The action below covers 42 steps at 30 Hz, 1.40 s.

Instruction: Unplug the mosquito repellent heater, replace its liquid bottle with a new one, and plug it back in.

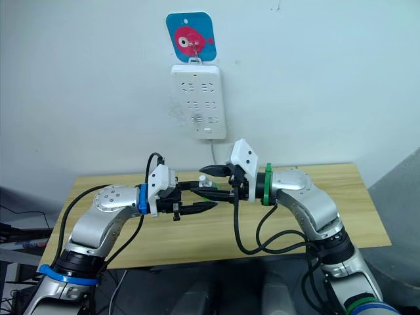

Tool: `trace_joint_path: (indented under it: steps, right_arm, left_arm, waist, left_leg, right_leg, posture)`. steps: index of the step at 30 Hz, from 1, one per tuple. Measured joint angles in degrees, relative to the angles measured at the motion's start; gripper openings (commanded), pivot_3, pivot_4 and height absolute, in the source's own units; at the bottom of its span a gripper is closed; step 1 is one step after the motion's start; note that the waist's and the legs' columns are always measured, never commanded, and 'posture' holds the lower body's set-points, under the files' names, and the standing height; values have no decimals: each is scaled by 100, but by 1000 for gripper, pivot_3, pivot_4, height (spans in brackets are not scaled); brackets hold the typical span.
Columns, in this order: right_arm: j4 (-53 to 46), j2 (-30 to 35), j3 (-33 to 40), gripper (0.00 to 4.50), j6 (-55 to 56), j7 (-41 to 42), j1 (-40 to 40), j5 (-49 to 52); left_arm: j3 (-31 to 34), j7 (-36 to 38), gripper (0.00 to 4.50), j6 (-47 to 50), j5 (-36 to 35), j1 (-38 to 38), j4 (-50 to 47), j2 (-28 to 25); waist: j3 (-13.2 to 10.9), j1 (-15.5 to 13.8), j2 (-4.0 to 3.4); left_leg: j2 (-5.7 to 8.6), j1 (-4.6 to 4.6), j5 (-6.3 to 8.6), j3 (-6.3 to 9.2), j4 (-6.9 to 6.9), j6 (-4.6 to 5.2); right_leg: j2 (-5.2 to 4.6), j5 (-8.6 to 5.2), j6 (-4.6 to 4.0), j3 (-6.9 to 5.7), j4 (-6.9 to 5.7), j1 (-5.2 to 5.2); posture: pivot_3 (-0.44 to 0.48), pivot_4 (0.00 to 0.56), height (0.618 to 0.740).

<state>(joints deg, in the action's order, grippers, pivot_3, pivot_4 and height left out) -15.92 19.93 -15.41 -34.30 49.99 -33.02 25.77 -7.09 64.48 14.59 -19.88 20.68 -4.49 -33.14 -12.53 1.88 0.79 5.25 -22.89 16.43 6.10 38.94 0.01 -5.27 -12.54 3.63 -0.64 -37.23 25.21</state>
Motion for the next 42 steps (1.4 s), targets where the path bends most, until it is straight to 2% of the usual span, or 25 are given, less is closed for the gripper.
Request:
trace_joint_path:
  steps: [3, 8, 9, 16, 20, 23, 26, 28, 31, 34, 36, 42]
  right_arm:
    - [11, 3, 0, 2084, 33, 14, 0, -1]
    - [111, 1, 8, 422, 194, 60, -13, -37]
    - [121, 11, 5, 297, 229, 68, -21, -57]
    - [150, -26, -5, 297, 284, 136, -97, -118]
    - [-231, -153, 353, 297, -105, 159, -541, 566]
    - [-520, -197, 673, 297, -479, -74, -926, 1018]
    - [-510, -230, 1052, 297, -760, -562, -959, 1201]
    - [-388, -207, 1095, 297, -413, -980, -648, 744]
    - [322, -192, 832, 297, 932, -1867, 413, -749]
    - [1263, -617, 752, 297, 1928, -2484, 1313, -1425]
    - [1872, -868, 733, 297, 2525, -2696, 1484, -1668]
    - [3676, -1145, 1073, 297, 4089, -2959, 1209, -1894]
  left_arm:
    - [0, 1, 2175, 0, 0, 0, 2, -19]
    - [-15, 18, 2175, 0, 4, -4, 4, -21]
    - [-21, 16, 2175, 0, 5, -12, 4, -21]
    - [-32, 8, 2175, 1, 22, -12, 18, -23]
    - [-29, -3, 2175, -25, 70, -32, 132, -44]
    - [-12, -12, 2175, -74, 110, -113, 264, -61]
    - [40, -61, 2175, -137, 135, -265, 289, -93]
    - [95, -164, 2175, -137, 151, -351, 285, -102]
    - [244, -402, 2175, -124, 184, -531, 207, -100]
    - [357, -716, 2175, 103, 179, -564, 30, -76]
    - [422, -890, 2175, 290, 119, -570, -255, -47]
    - [553, -1013, 2175, 933, -182, -1120, -1095, -359]
  waist:
    - [0, 0, 0]
    - [0, 0, 0]
    - [0, 0, 0]
    - [0, 1, 0]
    - [-1, 2, -1]
    - [-1, 2, -1]
    - [-1, -8, -1]
    - [1, -18, 2]
    - [-2, -24, 3]
    - [-22, 0, -3]
    - [-52, 48, -19]
    - [-231, 124, -10]
  left_leg:
    - [0, 0, 0, 0, 0, 0]
    - [0, 0, 0, 0, 0, 0]
    - [0, 0, 0, -1, 0, 0]
    - [0, 0, 0, -1, 0, 0]
    - [-3, 0, 0, 2, -1, 0]
    - [-3, 0, 0, 4, -2, 0]
    - [-1, -1, 0, 6, -1, 0]
    - [-1, 0, 0, 9, -1, 0]
    - [4, 1, 0, 2, -4, 1]
    - [-1, 0, 0, -9, -4, 1]
    - [-5, 5, 0, -25, -3, 2]
    - [-15, 32, 10, -34, -8, 20]
  right_leg:
    - [0, 0, 0, 0, 0, 0]
    - [0, 0, 0, 0, 0, 0]
    - [0, 0, 0, -1, 0, 0]
    - [0, 0, 0, 0, 0, 1]
    - [0, 0, 0, 0, 0, 2]
    - [-1, 0, 0, -1, 2, 0]
    - [-4, 0, -1, 0, 2, -1]
    - [-5, 0, -1, 1, 2, -4]
    - [-4, 0, -1, 0, -2, 0]
    - [-5, 0, -1, 8, -9, 8]
    - [-5, 0, -1, 15, -13, 7]
    - [1, -5, -10, 16, -41, -3]
  posture:
    - [-54, 202, 740]
    - [-55, 203, 740]
    - [-52, 206, 740]
    - [-52, 210, 740]
    - [-56, 210, 740]
    - [-56, 217, 740]
    - [-52, 228, 740]
    - [-44, 240, 740]
    - [-31, 264, 740]
    - [-22, 286, 740]
    - [-14, 309, 740]
    - [15, 358, 740]
